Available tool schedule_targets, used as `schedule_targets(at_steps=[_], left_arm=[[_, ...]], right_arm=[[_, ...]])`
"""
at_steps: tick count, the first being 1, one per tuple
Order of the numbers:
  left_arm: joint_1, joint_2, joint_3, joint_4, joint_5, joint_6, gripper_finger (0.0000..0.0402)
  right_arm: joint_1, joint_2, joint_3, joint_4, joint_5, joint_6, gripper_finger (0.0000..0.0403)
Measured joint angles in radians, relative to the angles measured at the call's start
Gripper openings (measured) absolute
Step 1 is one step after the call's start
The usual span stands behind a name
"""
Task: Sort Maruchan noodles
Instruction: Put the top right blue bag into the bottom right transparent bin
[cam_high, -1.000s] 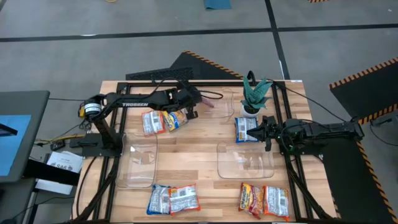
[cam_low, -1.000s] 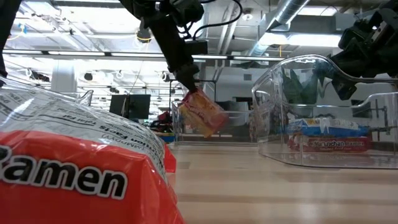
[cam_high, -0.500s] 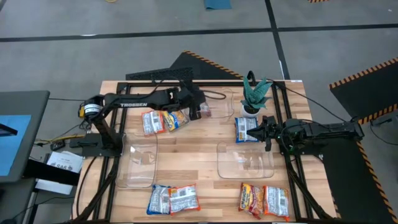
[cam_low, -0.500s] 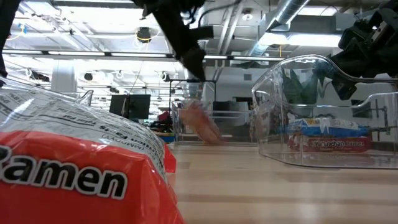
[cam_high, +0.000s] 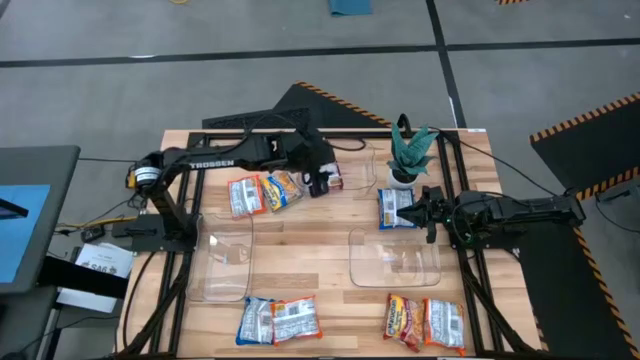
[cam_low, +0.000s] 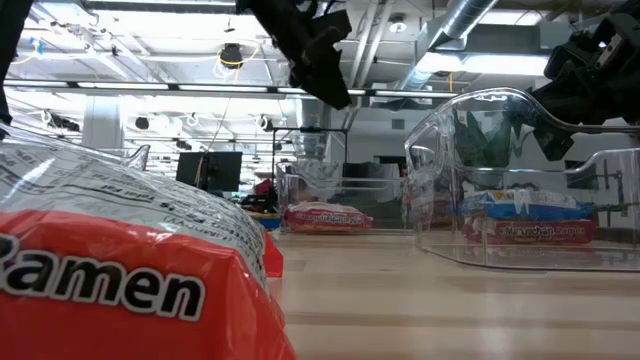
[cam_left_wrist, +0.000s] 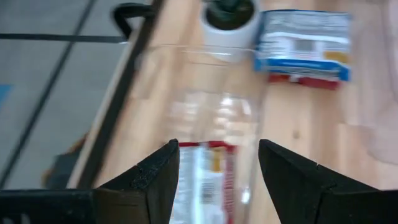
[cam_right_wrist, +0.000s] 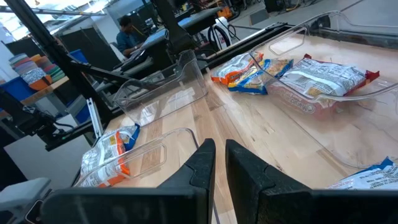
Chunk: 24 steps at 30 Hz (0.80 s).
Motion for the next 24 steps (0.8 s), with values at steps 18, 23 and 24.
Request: schedule_targets(at_steps=[18,23,24], left_arm=[[-0.042,-0.61,-0.69,0.713,0.184,-0.072,0.0205],[-0.071,-0.8,-0.859,0.828,0.172,-0.08,0.0205],[-0.081,-0.832,-0.885,0.859,0.176,-0.081,0.0205]], right_arm=[[0.0,0.0,-0.001,-0.004,-0.025,0.0,0.0066],[0.0,0.0,-0.001,-0.004,-0.026,0.0,0.0066],[0.0,0.0,-0.001,-0.004,-0.026,0.0,0.0066]])
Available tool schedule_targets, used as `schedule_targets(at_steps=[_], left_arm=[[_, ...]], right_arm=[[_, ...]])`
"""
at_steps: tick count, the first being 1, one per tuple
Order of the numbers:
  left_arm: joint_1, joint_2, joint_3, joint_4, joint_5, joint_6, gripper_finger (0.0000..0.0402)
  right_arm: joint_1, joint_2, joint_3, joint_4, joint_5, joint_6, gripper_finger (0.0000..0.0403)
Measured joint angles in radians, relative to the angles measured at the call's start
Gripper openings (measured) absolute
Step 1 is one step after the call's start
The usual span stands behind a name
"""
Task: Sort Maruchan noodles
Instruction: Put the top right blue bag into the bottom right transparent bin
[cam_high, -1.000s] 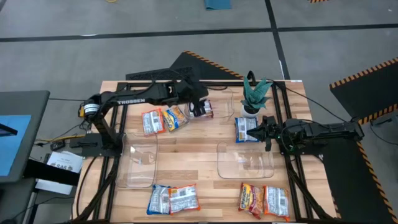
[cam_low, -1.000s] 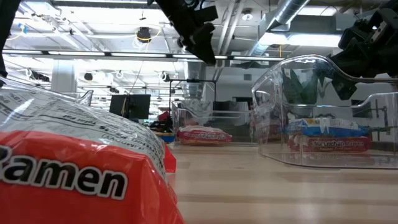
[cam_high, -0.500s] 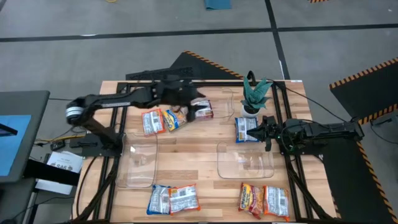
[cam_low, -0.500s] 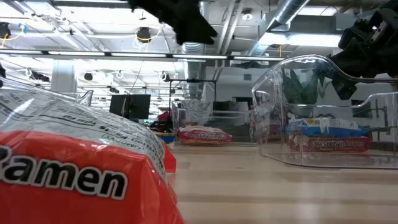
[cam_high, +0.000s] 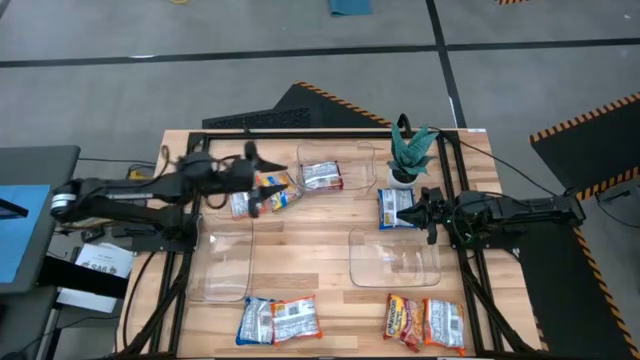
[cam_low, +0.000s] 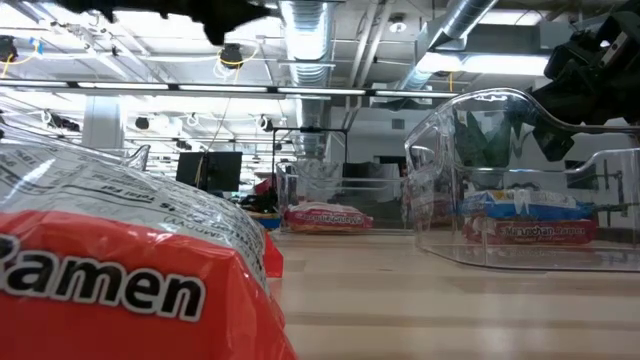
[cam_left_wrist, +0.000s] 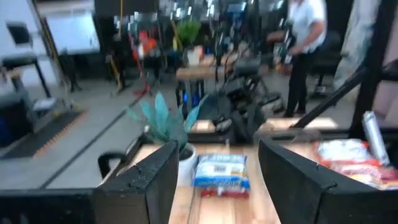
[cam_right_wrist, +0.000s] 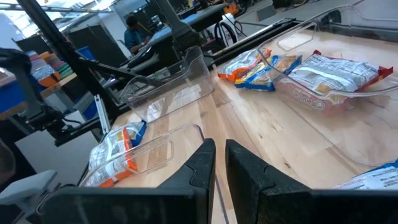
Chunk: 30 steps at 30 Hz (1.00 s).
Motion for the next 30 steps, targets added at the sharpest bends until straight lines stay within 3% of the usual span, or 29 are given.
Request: schedule_targets(at_steps=[8,13,20,24,30], left_arm=[[-0.063,-0.159,-0.11,0.129,0.0,-0.034,0.0205],[-0.118,-0.158,-0.167,0.118,-0.02,-0.052,0.0205],[-0.194,-0.113,-0.252,0.209,-0.112,-0.061,0.0205],[-0.225,-0.092,-0.264,0.241,-0.147,-0.053,0.0205],[-0.236,-0.09,-0.264,0.246,-0.172,-0.042,0.0205]], right_arm=[[0.0,0.0,-0.002,0.031,0.007,-0.007,0.0066],[-0.001,0.0,-0.005,0.206,0.159,-0.033,0.0066],[-0.001,0.029,0.006,0.428,0.129,0.096,0.0066],[0.002,0.107,0.088,0.318,0.121,0.106,0.0066],[0.002,0.302,0.358,-0.201,0.16,0.174,0.0067]])
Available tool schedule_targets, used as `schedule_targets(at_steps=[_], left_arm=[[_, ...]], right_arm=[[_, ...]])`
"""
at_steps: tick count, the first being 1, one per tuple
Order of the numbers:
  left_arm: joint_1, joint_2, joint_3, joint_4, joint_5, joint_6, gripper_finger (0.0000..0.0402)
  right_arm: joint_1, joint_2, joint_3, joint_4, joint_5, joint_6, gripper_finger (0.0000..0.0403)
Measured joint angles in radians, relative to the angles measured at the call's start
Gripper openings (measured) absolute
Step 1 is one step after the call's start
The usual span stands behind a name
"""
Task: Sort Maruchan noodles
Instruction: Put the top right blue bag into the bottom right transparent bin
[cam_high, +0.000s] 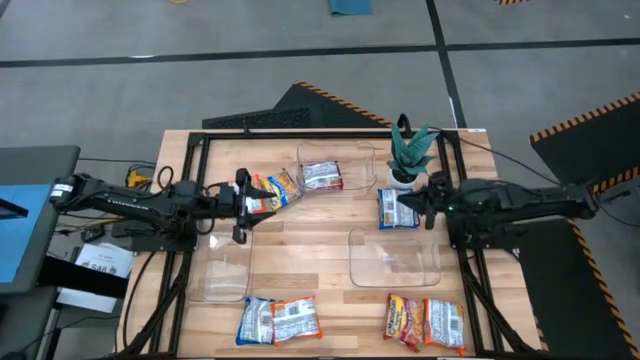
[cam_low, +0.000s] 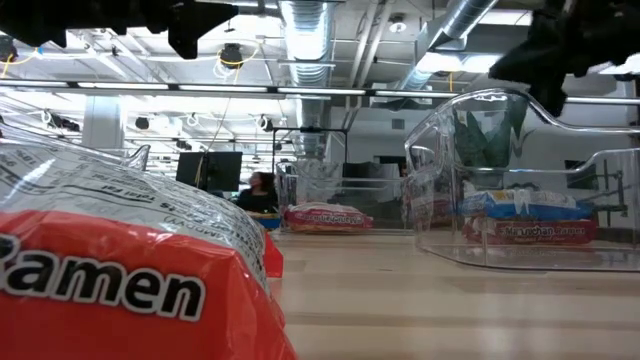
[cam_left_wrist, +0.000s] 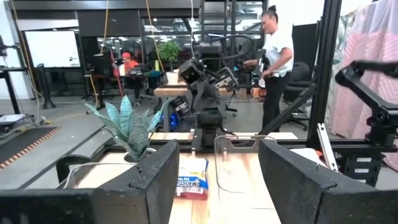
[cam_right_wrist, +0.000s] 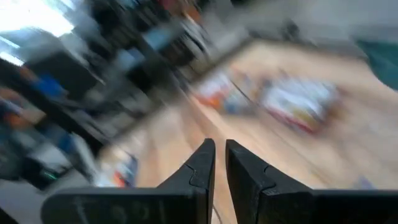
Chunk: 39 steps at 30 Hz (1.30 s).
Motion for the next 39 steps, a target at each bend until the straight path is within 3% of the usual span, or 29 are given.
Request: schedule_targets(at_steps=[6,12,19,24,39], left_arm=[[0.0,0.0,0.0,0.0,-0.017,0.009,0.0205],[0.0,0.0,0.0,-0.001,-0.019,0.014,0.0205],[0.0,0.0,0.0,-0.02,-0.018,0.004,0.0205],[0.0,0.0,0.0,-0.032,-0.014,-0.029,0.0205],[-0.001,0.0,0.0,-0.057,-0.004,-0.069,0.0205]], right_arm=[[-0.003,0.229,0.23,-0.494,0.049,0.228,0.0067],[-0.003,0.406,0.294,-0.725,-0.021,0.441,0.0091],[-0.003,0.555,0.269,-0.706,-0.031,0.531,0.0196],[-0.032,0.596,0.266,-0.695,0.029,0.598,0.0257],[-0.137,0.775,0.269,-0.635,0.056,0.588,0.0265]])
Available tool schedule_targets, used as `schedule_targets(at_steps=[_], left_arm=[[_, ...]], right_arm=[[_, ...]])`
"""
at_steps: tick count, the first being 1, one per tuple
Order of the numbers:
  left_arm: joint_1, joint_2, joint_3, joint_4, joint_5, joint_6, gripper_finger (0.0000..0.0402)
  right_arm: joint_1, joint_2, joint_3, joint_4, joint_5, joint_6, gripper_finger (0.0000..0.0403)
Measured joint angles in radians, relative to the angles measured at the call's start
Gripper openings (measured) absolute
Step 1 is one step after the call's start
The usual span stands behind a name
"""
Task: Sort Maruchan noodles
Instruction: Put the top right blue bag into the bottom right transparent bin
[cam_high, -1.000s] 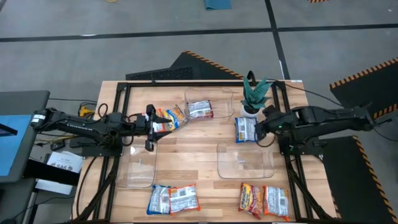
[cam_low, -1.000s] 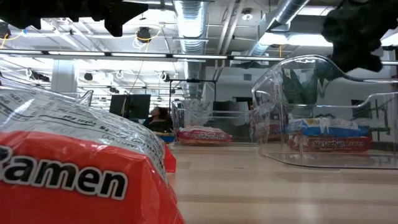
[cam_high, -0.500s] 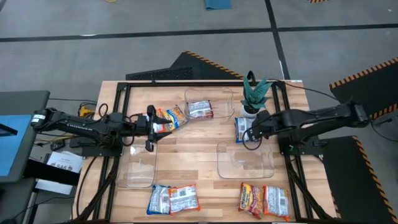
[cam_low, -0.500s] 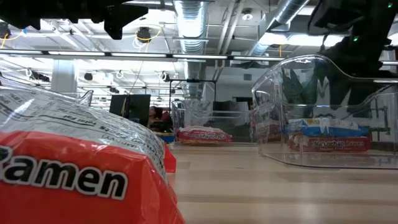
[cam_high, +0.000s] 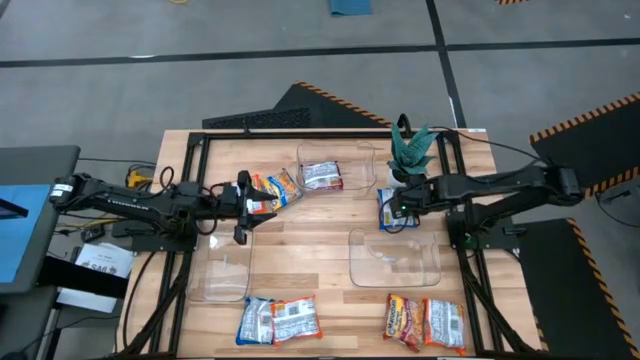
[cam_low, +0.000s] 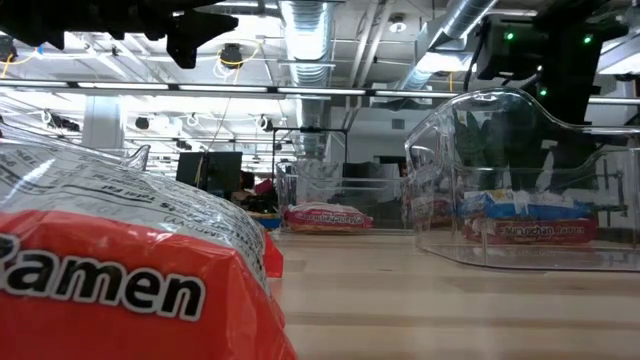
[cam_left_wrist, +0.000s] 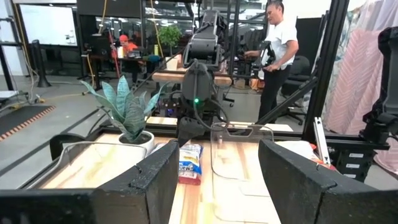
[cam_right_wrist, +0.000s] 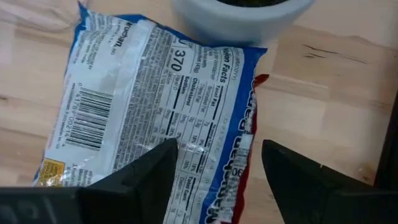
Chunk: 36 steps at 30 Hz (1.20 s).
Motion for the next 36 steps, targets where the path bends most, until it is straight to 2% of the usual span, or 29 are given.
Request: schedule_targets(at_steps=[3,6,9,13,14,20,27,36], left_arm=[[0.0,0.0,0.0,0.0,0.001,0.005,0.0205],[0.0,0.0,0.0,0.0,0.003,0.004,0.0205],[0.0,0.0,0.0,0.0,0.003,0.004,0.0205],[0.0,0.0,0.0,0.002,0.003,-0.001,0.0205],[0.0,0.0,0.0,0.002,0.003,-0.001,0.0205],[0.0,0.0,0.0,0.004,0.003,-0.002,0.0205],[0.0,-0.001,0.001,0.015,0.002,-0.002,0.0205],[0.0,-0.001,0.001,0.011,0.001,-0.002,0.0205]], right_arm=[[-0.004,0.02,0.001,0.009,0.005,-0.003,0.0259],[-0.004,0.037,0.002,0.008,0.01,0.007,0.0225],[-0.001,0.057,0.003,0.008,0.025,0.028,0.0154],[0.01,0.074,0.002,0.008,0.034,0.024,0.0032],[0.019,0.075,0.001,0.007,0.035,0.023,0.002],[0.083,0.03,0.019,-0.036,0.023,0.036,0.0017],[0.163,-0.008,0.109,-0.14,0.008,0.049,0.0017],[0.221,-0.008,0.242,-0.155,0.033,-0.015,0.0017]])
